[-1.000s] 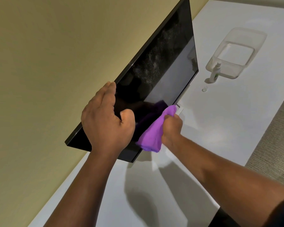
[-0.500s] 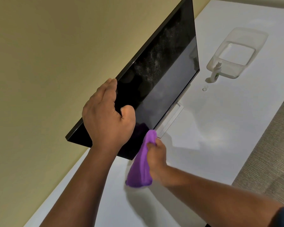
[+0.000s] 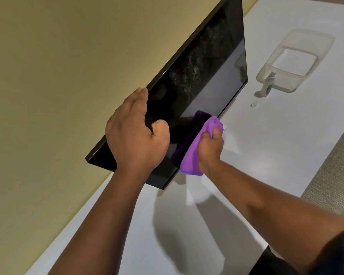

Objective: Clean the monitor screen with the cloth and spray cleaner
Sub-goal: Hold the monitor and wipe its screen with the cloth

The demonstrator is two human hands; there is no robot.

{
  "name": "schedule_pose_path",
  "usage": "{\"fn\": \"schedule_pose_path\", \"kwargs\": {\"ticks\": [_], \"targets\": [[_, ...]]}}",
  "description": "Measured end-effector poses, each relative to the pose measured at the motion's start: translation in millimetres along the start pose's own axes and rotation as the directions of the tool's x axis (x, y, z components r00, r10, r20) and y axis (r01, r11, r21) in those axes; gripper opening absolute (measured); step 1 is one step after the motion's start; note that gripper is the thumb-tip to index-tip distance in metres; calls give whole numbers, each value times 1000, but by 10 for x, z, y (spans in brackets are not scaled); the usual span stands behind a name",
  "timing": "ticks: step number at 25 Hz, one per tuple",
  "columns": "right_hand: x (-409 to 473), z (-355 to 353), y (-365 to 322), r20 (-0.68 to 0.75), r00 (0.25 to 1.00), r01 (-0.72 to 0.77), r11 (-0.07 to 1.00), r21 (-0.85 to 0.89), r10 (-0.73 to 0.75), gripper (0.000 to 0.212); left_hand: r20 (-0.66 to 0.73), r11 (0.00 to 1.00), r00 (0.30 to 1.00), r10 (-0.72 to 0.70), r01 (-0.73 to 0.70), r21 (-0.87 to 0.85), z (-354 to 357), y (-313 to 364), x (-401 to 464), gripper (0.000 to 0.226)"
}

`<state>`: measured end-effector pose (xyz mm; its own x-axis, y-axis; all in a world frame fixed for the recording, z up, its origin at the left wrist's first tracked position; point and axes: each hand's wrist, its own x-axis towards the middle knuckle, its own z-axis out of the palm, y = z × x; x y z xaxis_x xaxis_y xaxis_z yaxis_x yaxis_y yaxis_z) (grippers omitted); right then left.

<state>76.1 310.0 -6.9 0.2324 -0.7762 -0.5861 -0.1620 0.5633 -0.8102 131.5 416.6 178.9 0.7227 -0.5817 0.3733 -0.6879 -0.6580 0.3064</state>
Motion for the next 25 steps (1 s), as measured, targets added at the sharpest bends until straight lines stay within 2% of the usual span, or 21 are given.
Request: {"fn": "schedule_pose_path", "kwargs": {"ticks": [1, 4, 6, 9, 12, 16, 18, 21, 23, 25], "targets": [[-84, 31, 89, 0, 1000, 26, 999, -43, -26, 13, 1, 1000, 1000, -7, 7, -4, -1, 4, -1, 70], [-442, 54, 544, 83, 990, 128, 973, -191, -114, 7, 3, 1000, 1000, -12, 12, -5, 8, 8, 8, 71], [-715, 6, 866, 189, 972, 187, 947, -260, -139, 19, 4, 1000, 1000, -14, 14, -4, 5, 4, 14, 70], [-925, -74, 1082, 299, 950, 157, 966, -206, -91, 25, 16, 1000, 1000, -10, 10, -7, -10, 6, 6, 70], [-694, -88, 826, 182, 981, 90, 982, -168, -59, 34, 18, 1000, 1000, -19, 19, -3, -7, 8, 10, 70], [-291, -116, 359, 62, 991, 123, 988, -95, -117, 28, 4, 999, 999, -33, 33, -11, -2, 29, 20, 69], [-347, -70, 333, 88, 988, 137, 982, -131, -126, 31, 1, 999, 1000, -28, 29, -19, 8, 33, 25, 69], [-595, 5, 539, 225, 972, 109, 972, -208, -61, 40, -13, 999, 999, -29, 29, -20, 13, 26, 34, 70], [-642, -23, 562, 251, 967, 5, 989, -151, 33, 40, -14, 999, 1000, -27, 26, -20, 13, 24, 35, 69], [-474, -75, 401, 179, 980, -82, 996, -39, 88, 32, -11, 1000, 1000, -24, 24, -17, 13, 25, 43, 70]]}}
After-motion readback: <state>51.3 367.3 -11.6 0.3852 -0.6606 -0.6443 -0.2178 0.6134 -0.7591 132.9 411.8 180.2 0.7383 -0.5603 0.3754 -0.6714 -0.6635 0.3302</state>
